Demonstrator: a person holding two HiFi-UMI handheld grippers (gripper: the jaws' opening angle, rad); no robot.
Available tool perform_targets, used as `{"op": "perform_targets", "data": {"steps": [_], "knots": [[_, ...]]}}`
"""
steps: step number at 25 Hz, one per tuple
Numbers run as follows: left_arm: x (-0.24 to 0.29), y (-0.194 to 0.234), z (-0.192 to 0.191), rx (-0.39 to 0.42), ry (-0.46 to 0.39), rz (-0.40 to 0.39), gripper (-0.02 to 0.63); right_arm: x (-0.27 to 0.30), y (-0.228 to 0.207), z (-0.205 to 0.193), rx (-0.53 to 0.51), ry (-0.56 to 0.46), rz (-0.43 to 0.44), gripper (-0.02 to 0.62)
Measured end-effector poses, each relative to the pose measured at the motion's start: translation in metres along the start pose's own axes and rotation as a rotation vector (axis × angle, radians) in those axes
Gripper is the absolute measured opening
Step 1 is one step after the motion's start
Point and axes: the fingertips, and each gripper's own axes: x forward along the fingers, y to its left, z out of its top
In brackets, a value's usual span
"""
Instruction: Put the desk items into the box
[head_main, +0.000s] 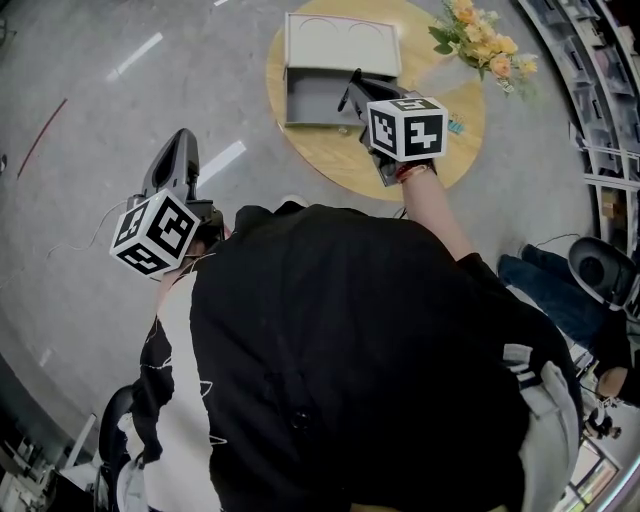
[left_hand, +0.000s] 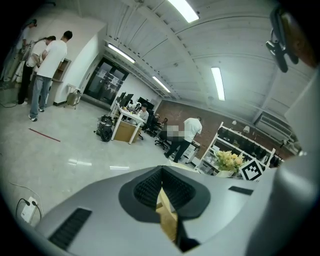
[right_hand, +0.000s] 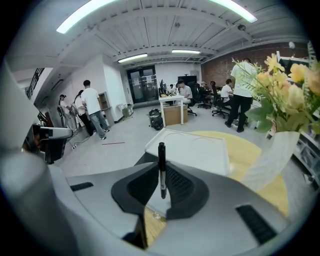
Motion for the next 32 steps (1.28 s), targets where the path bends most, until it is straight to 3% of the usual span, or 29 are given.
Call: {"op": "perform_targets", "data": {"steps": [8, 32], "knots": [[-0.008, 0.013, -0.001, -0.025, -0.011, 0.031, 0.011, 0.015, -0.002, -0.014, -0.011, 0.063, -0.004, 0.048], [-0.026, 0.045, -0.01, -0.084, -0.031, 0.182, 0.011, 0.075, 0.012, -0.029, -0.092, 0.245, 0.146, 0.044]]}}
